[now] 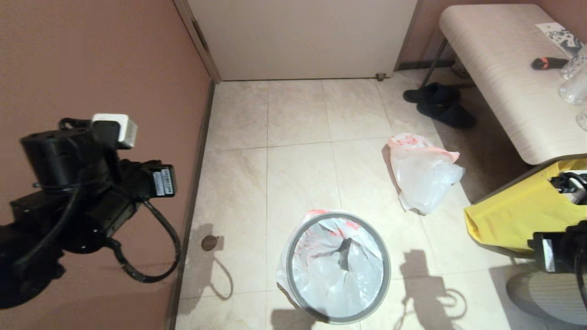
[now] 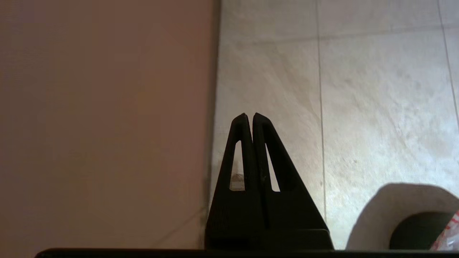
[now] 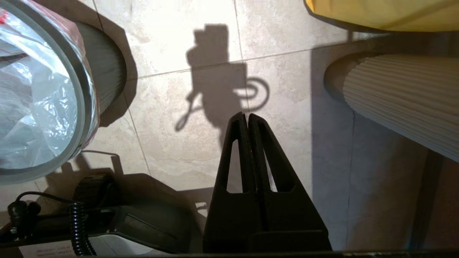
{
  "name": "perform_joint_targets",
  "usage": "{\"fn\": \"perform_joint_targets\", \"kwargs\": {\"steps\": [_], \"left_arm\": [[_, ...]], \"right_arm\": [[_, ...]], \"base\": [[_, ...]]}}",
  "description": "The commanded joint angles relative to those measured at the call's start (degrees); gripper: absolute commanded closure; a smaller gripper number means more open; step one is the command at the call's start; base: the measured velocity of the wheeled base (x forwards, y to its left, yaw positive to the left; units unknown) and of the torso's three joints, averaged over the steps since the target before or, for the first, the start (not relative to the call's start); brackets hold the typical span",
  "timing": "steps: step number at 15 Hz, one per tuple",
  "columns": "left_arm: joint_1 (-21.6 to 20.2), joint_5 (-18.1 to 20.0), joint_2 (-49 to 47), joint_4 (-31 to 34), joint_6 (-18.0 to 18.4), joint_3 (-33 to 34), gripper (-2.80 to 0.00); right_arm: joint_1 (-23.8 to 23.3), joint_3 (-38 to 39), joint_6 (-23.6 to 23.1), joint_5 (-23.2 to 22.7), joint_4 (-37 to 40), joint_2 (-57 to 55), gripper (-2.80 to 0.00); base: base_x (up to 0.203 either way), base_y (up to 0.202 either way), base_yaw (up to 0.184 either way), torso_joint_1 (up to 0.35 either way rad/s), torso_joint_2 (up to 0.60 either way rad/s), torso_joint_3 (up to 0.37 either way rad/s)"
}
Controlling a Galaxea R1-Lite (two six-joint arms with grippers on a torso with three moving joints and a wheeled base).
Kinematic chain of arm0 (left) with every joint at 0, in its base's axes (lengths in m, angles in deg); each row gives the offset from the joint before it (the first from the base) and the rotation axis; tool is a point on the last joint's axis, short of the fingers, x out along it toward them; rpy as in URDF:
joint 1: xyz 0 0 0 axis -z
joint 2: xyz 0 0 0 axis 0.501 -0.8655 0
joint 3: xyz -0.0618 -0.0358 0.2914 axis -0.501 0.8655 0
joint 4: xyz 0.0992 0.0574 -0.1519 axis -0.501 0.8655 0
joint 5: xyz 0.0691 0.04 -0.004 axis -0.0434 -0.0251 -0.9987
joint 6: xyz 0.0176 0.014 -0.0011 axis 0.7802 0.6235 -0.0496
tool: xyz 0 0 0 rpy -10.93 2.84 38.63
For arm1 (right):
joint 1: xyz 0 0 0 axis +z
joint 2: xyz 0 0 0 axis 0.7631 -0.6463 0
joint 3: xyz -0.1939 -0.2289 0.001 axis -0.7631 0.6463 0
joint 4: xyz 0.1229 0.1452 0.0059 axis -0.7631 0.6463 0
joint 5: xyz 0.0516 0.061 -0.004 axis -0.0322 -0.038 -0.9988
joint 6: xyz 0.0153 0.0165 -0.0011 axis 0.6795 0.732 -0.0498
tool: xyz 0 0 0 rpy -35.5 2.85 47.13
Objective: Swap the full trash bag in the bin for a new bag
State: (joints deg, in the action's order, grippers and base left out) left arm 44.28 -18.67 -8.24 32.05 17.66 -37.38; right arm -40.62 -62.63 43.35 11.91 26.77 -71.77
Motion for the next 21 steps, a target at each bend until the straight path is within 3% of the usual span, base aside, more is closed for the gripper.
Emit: {"fn": "perform_joint_targets", "kwargs": {"steps": [1, 6, 8, 12, 16, 21], "left_arm": [[-1.1, -0.5, 10.7, -0.3, 0.4, 3.5, 0.00], [-3.1, -1.0, 27.5, -0.1, 1.4, 16.9, 0.00], [-3.3, -1.0, 31.8, -0.1, 1.9, 18.2, 0.00], [-7.7, -0.9, 42.6, 1.2, 4.1, 22.1, 0.00], [-11.3, -0.7, 56.1, 8.2, 3.9, 28.7, 0.00], [-11.9, 0.1, 65.4, 15.4, 0.6, 36.2, 0.00]], "right_arm": [[0.0, 4.2, 0.1, 0.1, 0.9, 12.9, 0.00], [-3.2, 12.3, 0.1, 0.1, 2.3, 28.2, 0.00], [-5.5, 12.9, 0.1, -0.1, 3.9, 32.4, 0.00], [-8.2, 13.4, 0.2, -1.1, 9.4, 40.3, 0.00], [-9.8, 13.4, 0.0, -3.5, 12.2, 45.2, 0.00], [-9.6, 13.3, -2.0, -8.0, 19.1, 53.2, 0.00]], "base": [[0.000, 0.000, 0.000, 0.000, 0.00, 0.000], [0.000, 0.000, 0.000, 0.000, 0.00, 0.000], [0.000, 0.000, 0.000, 0.000, 0.00, 0.000], [0.000, 0.000, 0.000, 0.000, 0.00, 0.000], [0.000, 0.000, 0.000, 0.000, 0.00, 0.000], [0.000, 0.000, 0.000, 0.000, 0.00, 0.000]]}}
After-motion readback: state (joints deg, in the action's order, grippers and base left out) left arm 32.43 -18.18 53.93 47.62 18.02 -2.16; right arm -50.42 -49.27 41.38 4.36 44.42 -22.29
